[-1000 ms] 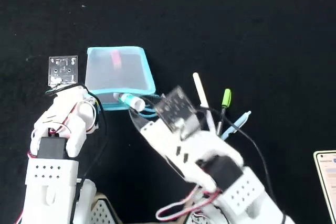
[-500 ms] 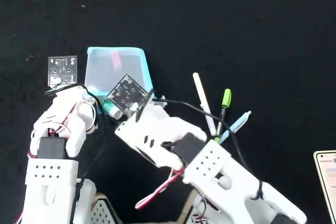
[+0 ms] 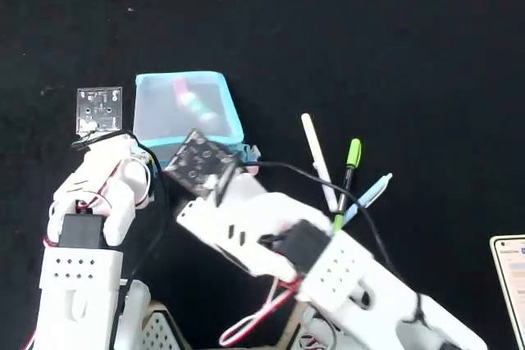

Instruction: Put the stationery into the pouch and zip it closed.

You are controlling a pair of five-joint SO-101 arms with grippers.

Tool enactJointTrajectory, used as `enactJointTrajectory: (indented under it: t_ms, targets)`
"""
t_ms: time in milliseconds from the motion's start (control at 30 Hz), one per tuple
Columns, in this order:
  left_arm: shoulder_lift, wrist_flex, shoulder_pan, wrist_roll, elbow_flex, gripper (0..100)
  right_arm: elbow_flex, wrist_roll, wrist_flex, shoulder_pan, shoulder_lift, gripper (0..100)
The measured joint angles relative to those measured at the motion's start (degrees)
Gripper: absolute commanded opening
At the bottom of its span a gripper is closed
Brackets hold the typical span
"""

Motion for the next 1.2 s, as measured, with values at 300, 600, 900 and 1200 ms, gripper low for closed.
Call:
enactJointTrajectory:
  t_ms: [300,600,900,1200]
  targets:
    - [0.0,0.0,-0.09,0.0,0.0,3,0.0,0.0,1.85,13.45,-18.11,5.1]
    - [0.0,0.0,-0.09,0.0,0.0,3,-3.08,0.0,9.23,27.43,-8.35,18.1]
    - [0.0,0.0,-0.09,0.0,0.0,3,-11.87,0.0,5.8,41.32,21.19,14.1]
    - [0.0,0.0,-0.09,0.0,0.0,3,-22.42,0.0,0.09,44.04,50.2,14.1]
